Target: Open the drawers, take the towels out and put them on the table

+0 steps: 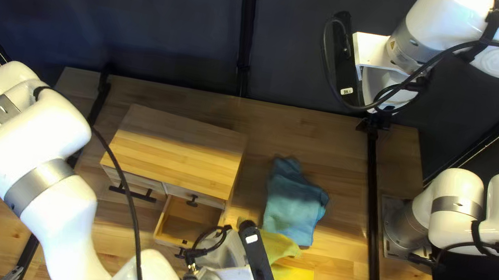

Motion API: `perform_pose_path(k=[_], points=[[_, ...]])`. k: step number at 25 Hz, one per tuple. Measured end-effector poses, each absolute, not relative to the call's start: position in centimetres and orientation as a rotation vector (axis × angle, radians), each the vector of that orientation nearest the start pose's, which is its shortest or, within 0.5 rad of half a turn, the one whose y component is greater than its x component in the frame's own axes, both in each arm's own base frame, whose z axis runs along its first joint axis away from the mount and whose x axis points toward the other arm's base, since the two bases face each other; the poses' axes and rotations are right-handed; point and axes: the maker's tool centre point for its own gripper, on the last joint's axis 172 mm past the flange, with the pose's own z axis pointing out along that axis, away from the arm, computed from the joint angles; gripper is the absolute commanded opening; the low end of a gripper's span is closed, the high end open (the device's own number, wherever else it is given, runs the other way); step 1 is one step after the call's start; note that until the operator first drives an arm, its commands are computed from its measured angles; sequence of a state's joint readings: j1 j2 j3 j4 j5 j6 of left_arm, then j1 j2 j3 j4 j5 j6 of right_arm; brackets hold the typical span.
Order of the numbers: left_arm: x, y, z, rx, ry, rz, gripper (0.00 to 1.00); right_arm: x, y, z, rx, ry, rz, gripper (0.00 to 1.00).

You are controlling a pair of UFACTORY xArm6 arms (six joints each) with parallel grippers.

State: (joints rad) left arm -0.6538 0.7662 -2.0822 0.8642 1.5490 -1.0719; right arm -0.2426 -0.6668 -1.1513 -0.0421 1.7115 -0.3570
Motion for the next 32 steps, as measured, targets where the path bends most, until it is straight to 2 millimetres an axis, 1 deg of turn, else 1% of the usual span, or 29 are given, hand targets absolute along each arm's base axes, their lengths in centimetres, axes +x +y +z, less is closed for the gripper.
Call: perform_pose_path(k=[6,9,14,20,25,31,32], points=[[62.8,-23.4,21.7,-2.339,-0.337,-0.634,0.00,27.2,-7.9,42.3,-3.205,-0.170,-0.144,1.00],[62.9,-24.2,21.0,-2.360,-0.325,-0.621,0.00,27.2,-7.9,42.3,-3.205,-0.170,-0.144,1.00],[62.8,-24.9,19.9,-2.389,-0.316,-0.603,0.00,27.2,-7.9,42.3,-3.205,-0.170,-0.144,1.00],[63.0,-26.1,19.0,-2.432,-0.316,-0.591,0.00,27.2,-7.9,42.3,-3.205,-0.170,-0.144,1.00],[63.3,-27.8,18.2,-2.471,-0.307,-0.587,0.00,27.2,-7.9,42.3,-3.205,-0.170,-0.144,1.00],[63.6,-29.8,16.6,-2.534,-0.294,-0.578,0.00,27.2,-7.9,42.3,-3.205,-0.170,-0.144,1.00],[63.7,-30.3,16.4,-2.552,-0.293,-0.579,0.20,27.2,-7.9,42.3,-3.205,-0.170,-0.144,1.00]])
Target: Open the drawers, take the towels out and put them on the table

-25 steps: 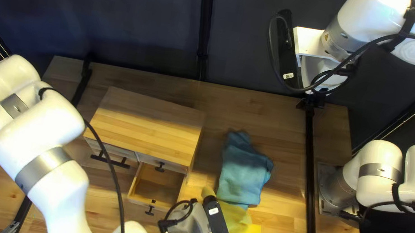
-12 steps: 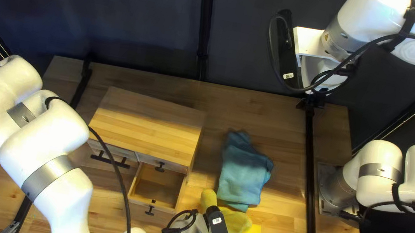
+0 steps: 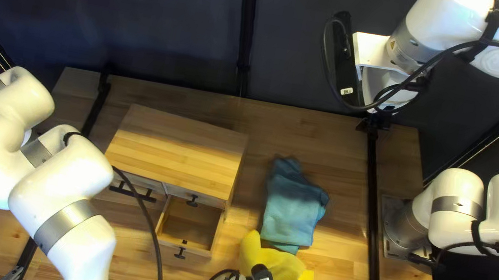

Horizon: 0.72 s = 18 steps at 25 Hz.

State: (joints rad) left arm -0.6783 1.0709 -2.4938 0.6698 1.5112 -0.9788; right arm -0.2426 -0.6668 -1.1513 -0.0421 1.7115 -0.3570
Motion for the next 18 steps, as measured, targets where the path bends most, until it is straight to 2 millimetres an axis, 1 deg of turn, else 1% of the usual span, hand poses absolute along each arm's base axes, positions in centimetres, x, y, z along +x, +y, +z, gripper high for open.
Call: perform_pose_path(k=[1,7,10,12,14,18], points=[[63.7,-30.8,16.1,-2.573,-0.290,-0.578,1.00,27.2,-7.9,42.3,-3.205,-0.170,-0.144,1.00],[64.0,-33.5,14.3,-2.707,-0.279,-0.571,1.00,27.2,-7.9,42.3,-3.205,-0.170,-0.144,1.00],[64.2,-33.8,14.3,-2.757,-0.277,-0.558,1.00,27.2,-7.9,42.3,-3.205,-0.170,-0.144,1.00],[64.0,-33.4,14.6,-2.780,-0.273,-0.537,1.00,27.2,-7.9,42.3,-3.205,-0.170,-0.144,1.00],[63.7,-32.9,15.4,-2.796,-0.273,-0.515,1.00,27.2,-7.9,42.3,-3.205,-0.170,-0.144,1.00],[62.0,-31.4,17.9,-2.803,-0.251,-0.472,1.00,27.2,-7.9,42.3,-3.205,-0.170,-0.144,1.00]])
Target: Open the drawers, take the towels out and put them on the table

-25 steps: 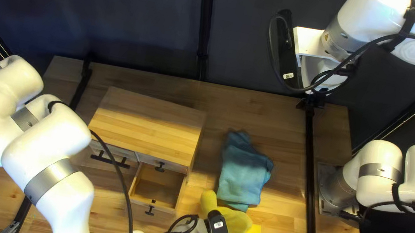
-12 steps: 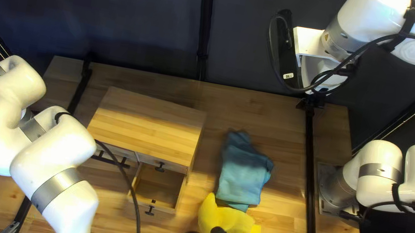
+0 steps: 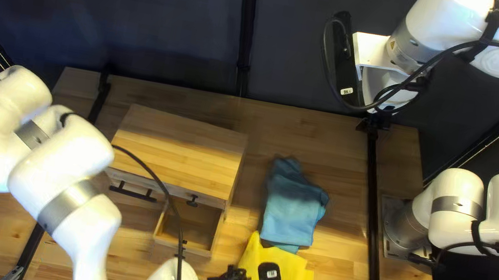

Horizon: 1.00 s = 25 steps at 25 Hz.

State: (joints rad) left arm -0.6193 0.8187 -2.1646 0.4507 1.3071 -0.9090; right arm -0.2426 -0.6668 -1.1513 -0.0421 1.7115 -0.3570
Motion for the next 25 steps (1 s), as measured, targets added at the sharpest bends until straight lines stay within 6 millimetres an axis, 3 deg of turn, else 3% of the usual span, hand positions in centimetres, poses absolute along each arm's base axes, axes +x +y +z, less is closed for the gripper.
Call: perform_pose_path(k=[6,12,21,25], points=[[58.6,-27.5,21.7,-2.808,-0.159,-0.392,1.00,27.2,-7.9,42.3,-3.205,-0.170,-0.144,1.00],[55.5,-23.9,24.2,-2.835,-0.048,-0.304,1.00,27.2,-7.9,42.3,-3.205,-0.170,-0.144,1.00],[47.0,-16.3,30.0,-2.826,0.077,-0.217,1.00,27.2,-7.9,42.3,-3.205,-0.170,-0.144,1.00],[43.6,-14.8,30.1,-2.812,0.083,-0.177,1.00,27.2,-7.9,42.3,-3.205,-0.170,-0.144,1.00]])
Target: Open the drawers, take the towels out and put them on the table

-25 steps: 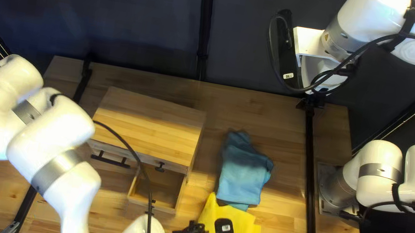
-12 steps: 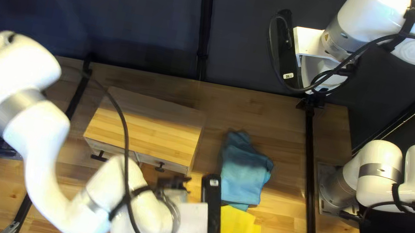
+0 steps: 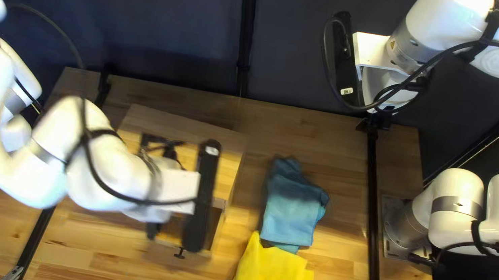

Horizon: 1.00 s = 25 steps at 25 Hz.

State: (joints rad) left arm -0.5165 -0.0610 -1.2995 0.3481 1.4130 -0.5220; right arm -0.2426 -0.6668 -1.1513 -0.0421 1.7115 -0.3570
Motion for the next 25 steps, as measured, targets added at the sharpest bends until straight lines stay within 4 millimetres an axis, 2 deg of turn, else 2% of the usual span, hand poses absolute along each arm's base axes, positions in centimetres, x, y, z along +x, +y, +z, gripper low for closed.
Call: perform_pose_path(k=[4,13,15,22,24,25], points=[[41.8,-16.1,27.5,-2.827,0.088,-0.147,1.00,27.2,-7.9,42.3,-3.205,-0.170,-0.144,1.00],[36.9,-22.1,21.0,-2.891,0.157,-0.059,1.00,27.2,-7.9,42.3,-3.205,-0.170,-0.144,1.00],[36.4,-22.8,20.3,-2.898,0.168,-0.052,1.00,27.2,-7.9,42.3,-3.205,-0.170,-0.144,1.00],[36.4,-22.9,20.3,-2.901,0.167,-0.051,1.00,27.2,-7.9,42.3,-3.205,-0.170,-0.144,1.00],[36.3,-23.2,19.9,-2.905,0.162,-0.046,0.91,27.2,-7.9,42.3,-3.205,-0.170,-0.144,1.00],[36.3,-23.5,19.4,-2.904,0.162,-0.043,0.92,27.2,-7.9,42.3,-3.205,-0.170,-0.144,1.00]])
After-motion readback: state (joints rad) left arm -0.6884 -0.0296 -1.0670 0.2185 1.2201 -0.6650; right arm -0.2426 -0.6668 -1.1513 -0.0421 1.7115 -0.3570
